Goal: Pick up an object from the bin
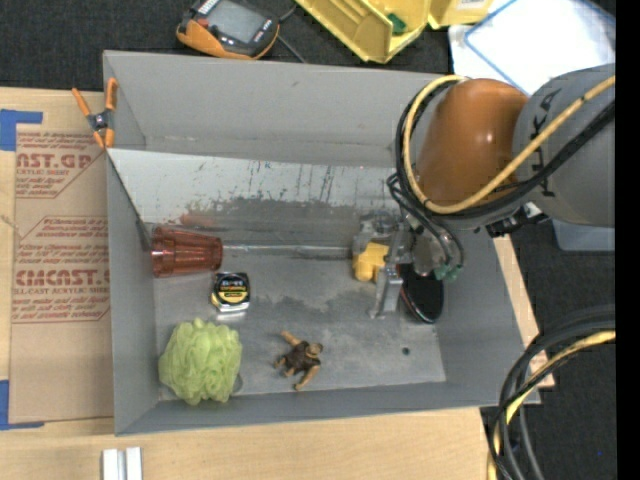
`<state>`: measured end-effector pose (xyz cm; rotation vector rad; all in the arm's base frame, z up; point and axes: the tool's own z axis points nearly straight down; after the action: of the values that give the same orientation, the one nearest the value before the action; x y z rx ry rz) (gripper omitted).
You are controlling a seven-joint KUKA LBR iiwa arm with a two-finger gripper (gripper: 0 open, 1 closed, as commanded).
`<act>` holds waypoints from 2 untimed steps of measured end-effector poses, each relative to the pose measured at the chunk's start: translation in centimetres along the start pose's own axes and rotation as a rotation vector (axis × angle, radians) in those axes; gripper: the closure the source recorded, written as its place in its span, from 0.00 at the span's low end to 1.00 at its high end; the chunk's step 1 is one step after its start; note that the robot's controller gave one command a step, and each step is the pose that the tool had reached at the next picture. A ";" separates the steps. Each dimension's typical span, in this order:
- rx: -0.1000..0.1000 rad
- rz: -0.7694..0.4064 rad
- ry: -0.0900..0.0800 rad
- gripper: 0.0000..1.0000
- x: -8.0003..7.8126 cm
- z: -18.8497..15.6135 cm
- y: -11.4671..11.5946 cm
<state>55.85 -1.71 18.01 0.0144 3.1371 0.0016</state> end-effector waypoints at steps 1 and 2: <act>0.003 -0.033 -0.001 0.00 -2.6 1.8 -2.4; 0.000 -0.016 -0.004 1.00 -1.6 2.4 -3.3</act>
Offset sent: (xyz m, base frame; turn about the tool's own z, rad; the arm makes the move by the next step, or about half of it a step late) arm 0.0155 -0.0340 -0.0240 -0.0154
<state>57.44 -5.04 15.57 -0.0104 3.1331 0.0017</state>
